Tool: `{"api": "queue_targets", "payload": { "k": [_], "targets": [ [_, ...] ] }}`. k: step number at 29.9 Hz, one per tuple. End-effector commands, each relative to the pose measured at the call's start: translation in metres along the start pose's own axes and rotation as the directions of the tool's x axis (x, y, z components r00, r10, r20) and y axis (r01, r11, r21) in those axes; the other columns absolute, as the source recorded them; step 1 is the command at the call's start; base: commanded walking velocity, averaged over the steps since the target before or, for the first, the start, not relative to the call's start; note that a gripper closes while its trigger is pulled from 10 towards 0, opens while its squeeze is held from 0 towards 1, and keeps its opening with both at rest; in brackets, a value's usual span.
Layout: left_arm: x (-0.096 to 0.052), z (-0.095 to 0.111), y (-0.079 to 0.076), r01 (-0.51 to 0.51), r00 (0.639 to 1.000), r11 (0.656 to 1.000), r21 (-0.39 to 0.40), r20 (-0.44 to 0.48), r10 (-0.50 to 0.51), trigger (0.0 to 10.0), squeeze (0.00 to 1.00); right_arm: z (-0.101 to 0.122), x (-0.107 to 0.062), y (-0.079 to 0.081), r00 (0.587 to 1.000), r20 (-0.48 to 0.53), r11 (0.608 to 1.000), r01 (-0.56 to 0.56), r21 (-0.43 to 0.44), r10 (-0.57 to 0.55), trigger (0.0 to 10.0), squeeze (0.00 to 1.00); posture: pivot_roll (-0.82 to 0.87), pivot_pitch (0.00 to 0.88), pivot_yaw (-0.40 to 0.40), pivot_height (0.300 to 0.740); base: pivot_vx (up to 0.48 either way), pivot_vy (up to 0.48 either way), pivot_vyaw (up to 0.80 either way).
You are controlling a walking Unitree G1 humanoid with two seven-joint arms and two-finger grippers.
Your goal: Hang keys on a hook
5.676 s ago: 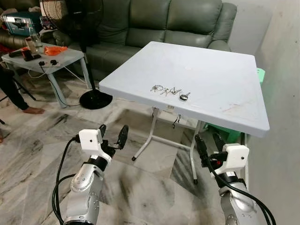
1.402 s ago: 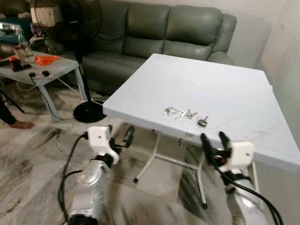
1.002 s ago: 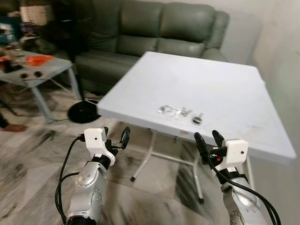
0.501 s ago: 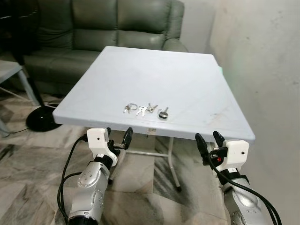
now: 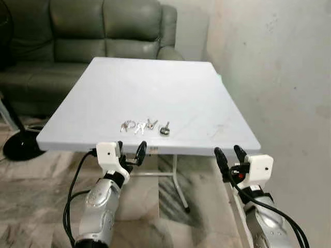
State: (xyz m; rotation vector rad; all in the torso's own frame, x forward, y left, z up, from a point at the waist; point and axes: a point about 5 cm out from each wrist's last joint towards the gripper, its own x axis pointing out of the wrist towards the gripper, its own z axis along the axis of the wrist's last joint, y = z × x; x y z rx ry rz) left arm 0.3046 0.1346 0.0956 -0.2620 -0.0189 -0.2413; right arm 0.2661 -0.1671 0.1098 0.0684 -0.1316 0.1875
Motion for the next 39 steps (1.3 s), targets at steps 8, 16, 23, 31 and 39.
{"api": "queue_targets", "payload": {
  "k": [8,16,23,31,39],
  "targets": [
    [0.002,0.000,-0.004,-0.018,1.000,0.999,0.036,0.000,0.018,10.0,0.00,0.002,0.002,-0.001,1.000,0.007,1.000,-0.004,-0.001,0.004,10.0,0.00,-0.04,0.000,-0.022,0.740,0.000,0.000,0.00],
    [0.001,-0.001,-0.005,-0.028,1.000,0.999,0.034,-0.001,0.028,10.0,0.00,0.003,0.002,0.000,1.000,0.007,1.000,-0.013,-0.001,0.013,10.0,0.00,-0.04,0.000,-0.024,0.740,0.000,0.000,0.00],
    [0.000,-0.003,-0.006,-0.028,1.000,0.999,0.033,-0.002,0.028,10.0,0.00,0.002,0.002,0.000,1.000,-0.001,1.000,-0.016,-0.008,0.015,10.0,0.00,-0.04,0.000,-0.026,0.740,0.000,0.000,0.00],
    [-0.002,-0.009,-0.010,-0.018,1.000,0.999,0.036,-0.019,0.019,10.0,0.00,-0.003,0.003,0.002,0.994,-0.053,0.993,-0.103,-0.064,0.100,10.0,0.00,-0.05,0.000,-0.028,0.740,0.000,0.000,0.00],
    [-0.004,-0.013,-0.014,0.023,0.999,0.998,0.061,-0.043,-0.021,10.0,0.00,-0.006,0.006,0.011,0.969,-0.098,0.964,-0.239,-0.117,0.228,10.0,0.00,-0.05,0.000,-0.029,0.740,0.000,0.000,0.00]
  ]
}}
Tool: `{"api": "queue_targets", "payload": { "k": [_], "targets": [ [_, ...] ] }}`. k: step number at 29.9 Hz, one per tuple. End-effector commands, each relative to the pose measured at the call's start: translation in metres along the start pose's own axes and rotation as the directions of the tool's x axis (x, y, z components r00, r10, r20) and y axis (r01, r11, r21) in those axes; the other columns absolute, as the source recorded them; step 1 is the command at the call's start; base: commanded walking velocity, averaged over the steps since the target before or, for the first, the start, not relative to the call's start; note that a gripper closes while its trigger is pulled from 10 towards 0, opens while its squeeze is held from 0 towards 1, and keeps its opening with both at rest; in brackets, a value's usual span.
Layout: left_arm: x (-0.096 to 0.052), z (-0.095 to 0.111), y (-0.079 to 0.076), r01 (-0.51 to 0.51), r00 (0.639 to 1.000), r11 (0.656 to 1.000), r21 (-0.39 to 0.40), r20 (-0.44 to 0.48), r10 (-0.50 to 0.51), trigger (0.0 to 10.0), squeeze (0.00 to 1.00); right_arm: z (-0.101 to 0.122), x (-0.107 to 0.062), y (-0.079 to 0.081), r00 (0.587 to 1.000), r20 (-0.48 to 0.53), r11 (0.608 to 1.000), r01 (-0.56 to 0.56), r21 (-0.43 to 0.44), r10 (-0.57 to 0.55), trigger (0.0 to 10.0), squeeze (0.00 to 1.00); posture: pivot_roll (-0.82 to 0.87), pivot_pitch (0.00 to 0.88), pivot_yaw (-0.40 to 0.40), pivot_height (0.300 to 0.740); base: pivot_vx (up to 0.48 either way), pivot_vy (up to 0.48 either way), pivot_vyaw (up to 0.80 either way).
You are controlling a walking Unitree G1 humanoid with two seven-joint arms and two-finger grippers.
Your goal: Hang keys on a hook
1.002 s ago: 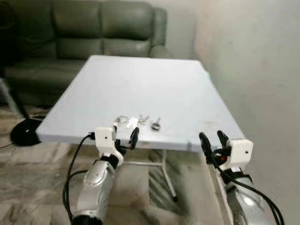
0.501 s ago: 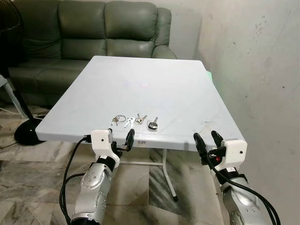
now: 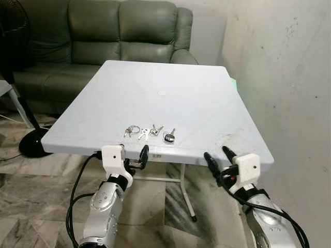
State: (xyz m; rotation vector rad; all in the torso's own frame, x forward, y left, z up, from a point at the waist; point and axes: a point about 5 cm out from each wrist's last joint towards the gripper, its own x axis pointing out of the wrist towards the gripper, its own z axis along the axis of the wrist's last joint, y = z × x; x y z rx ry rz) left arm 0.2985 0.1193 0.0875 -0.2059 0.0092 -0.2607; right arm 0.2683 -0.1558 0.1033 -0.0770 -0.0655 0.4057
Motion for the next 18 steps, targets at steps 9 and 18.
{"api": "queue_targets", "payload": {
  "k": [9,18],
  "targets": [
    [-0.0027,-0.0036,-0.0001,0.006,1.000,1.000,0.013,-0.018,-0.006,10.0,0.00,0.0007,0.0042,0.0037,1.000,-0.003,1.000,-0.022,-0.009,0.022,10.0,0.00,-0.04,0.000,-0.033,0.740,0.000,0.000,0.00],
    [-0.0006,-0.0031,0.0000,0.003,1.000,1.000,0.004,-0.019,-0.003,10.0,0.00,0.0010,0.0042,0.0041,1.000,0.006,1.000,-0.012,-0.007,0.012,10.0,0.00,-0.04,0.000,-0.030,0.740,0.000,0.000,0.00]
  ]
}}
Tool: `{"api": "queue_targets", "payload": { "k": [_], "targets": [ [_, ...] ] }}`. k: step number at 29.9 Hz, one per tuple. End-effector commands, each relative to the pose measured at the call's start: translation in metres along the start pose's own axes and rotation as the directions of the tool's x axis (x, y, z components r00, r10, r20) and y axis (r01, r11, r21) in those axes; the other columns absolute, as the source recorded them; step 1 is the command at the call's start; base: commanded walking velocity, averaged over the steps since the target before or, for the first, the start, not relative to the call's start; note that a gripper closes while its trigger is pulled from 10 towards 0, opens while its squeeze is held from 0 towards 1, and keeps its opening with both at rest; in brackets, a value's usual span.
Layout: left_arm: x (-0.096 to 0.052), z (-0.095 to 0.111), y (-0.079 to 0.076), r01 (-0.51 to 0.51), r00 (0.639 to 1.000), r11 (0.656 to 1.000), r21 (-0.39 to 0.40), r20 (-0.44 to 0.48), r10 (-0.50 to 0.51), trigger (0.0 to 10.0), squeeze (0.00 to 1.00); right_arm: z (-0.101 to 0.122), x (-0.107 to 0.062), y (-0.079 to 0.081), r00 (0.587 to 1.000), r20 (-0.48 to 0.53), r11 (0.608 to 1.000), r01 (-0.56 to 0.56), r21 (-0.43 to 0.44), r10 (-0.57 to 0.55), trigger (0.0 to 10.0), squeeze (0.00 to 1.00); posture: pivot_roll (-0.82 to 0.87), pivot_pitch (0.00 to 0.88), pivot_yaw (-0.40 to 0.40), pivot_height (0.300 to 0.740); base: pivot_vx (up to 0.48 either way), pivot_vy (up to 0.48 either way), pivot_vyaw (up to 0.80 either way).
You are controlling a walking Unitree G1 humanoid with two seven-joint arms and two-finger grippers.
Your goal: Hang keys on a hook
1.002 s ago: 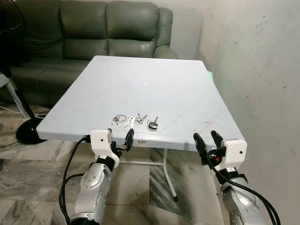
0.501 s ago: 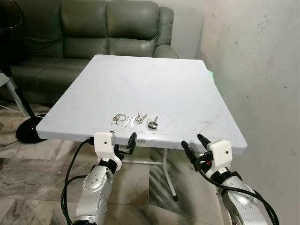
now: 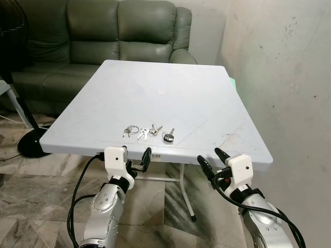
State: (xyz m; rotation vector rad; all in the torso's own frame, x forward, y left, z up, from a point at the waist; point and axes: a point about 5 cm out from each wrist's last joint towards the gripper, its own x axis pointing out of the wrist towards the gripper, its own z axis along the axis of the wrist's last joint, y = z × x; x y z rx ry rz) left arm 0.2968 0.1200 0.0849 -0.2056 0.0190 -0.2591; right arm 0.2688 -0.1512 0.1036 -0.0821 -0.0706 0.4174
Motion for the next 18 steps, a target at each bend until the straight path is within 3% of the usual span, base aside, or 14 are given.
{"api": "queue_targets", "payload": {
  "k": [1,9,18],
  "targets": [
    [0.0012,-0.0004,-0.0007,0.007,1.000,1.000,0.012,-0.008,-0.007,10.0,0.00,0.0004,0.0018,0.0002,1.000,0.002,1.000,0.000,-0.001,0.000,10.0,0.00,-0.04,0.000,-0.030,0.740,0.000,0.000,0.00],
    [0.0023,-0.0016,-0.0015,0.011,1.000,1.000,-0.019,-0.014,-0.011,10.0,0.00,-0.0002,0.0009,0.0013,1.000,0.003,1.000,0.004,0.005,-0.004,10.0,0.00,-0.04,0.000,-0.029,0.740,0.000,0.000,0.00],
    [0.0024,-0.0021,-0.0004,0.006,1.000,1.000,-0.029,-0.019,-0.007,10.0,0.00,-0.0015,-0.0019,0.0029,1.000,0.000,1.000,0.003,0.008,-0.003,10.0,0.00,-0.04,0.000,-0.029,0.740,-0.189,0.406,0.00]
  ]
}}
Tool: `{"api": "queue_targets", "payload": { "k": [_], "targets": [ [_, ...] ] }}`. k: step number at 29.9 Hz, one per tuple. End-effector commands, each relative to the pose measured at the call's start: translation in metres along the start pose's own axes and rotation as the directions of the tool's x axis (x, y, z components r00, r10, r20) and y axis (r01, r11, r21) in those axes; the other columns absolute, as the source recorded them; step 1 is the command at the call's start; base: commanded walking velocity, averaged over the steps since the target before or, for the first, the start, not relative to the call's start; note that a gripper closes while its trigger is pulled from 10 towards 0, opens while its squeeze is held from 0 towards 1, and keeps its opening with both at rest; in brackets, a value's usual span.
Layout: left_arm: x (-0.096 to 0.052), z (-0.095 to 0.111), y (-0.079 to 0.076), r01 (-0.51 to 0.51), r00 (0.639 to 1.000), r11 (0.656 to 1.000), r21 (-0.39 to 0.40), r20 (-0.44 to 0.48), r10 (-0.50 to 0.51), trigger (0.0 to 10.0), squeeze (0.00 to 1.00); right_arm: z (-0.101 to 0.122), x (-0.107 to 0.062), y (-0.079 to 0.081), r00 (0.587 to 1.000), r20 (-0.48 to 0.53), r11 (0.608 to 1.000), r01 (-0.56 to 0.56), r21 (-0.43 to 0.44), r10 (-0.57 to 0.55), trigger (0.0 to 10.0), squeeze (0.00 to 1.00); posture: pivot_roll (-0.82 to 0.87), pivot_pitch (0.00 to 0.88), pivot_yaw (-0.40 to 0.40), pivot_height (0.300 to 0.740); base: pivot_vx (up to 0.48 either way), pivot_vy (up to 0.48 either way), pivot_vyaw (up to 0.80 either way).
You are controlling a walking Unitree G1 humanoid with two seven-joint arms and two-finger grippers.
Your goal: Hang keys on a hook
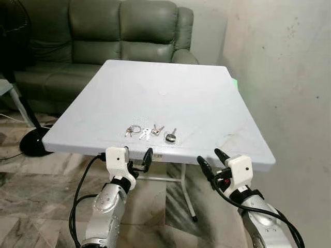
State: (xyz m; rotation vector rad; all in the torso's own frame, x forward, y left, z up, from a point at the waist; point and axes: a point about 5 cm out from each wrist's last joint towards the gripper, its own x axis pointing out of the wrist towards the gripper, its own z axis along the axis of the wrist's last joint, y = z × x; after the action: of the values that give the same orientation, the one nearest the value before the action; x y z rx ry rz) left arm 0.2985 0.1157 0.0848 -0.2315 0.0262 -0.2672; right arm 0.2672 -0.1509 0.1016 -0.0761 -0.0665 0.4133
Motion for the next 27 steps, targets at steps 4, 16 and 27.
{"api": "queue_targets", "payload": {
  "k": [4,16,27],
  "targets": [
    [-0.0009,-0.0009,0.0036,-0.004,1.000,1.000,-0.003,-0.012,0.004,10.0,0.00,0.0002,-0.0017,0.0024,1.000,0.002,1.000,-0.001,0.004,0.001,10.0,0.00,-0.04,0.000,-0.032,0.740,0.000,0.422,0.00],
    [-0.0017,-0.0012,0.0036,-0.008,1.000,1.000,-0.005,-0.011,0.008,10.0,0.00,0.0000,-0.0029,0.0026,1.000,-0.001,1.000,-0.002,0.004,0.002,10.0,0.00,-0.04,0.000,-0.035,0.740,0.000,0.422,0.00],
    [-0.0031,-0.0019,0.0044,-0.021,1.000,1.000,0.018,-0.008,0.021,10.0,0.00,-0.0005,-0.0040,0.0029,1.000,-0.004,1.000,0.002,0.007,-0.002,10.0,0.00,-0.04,0.000,-0.037,0.740,0.000,0.270,0.00]
  ]
}}
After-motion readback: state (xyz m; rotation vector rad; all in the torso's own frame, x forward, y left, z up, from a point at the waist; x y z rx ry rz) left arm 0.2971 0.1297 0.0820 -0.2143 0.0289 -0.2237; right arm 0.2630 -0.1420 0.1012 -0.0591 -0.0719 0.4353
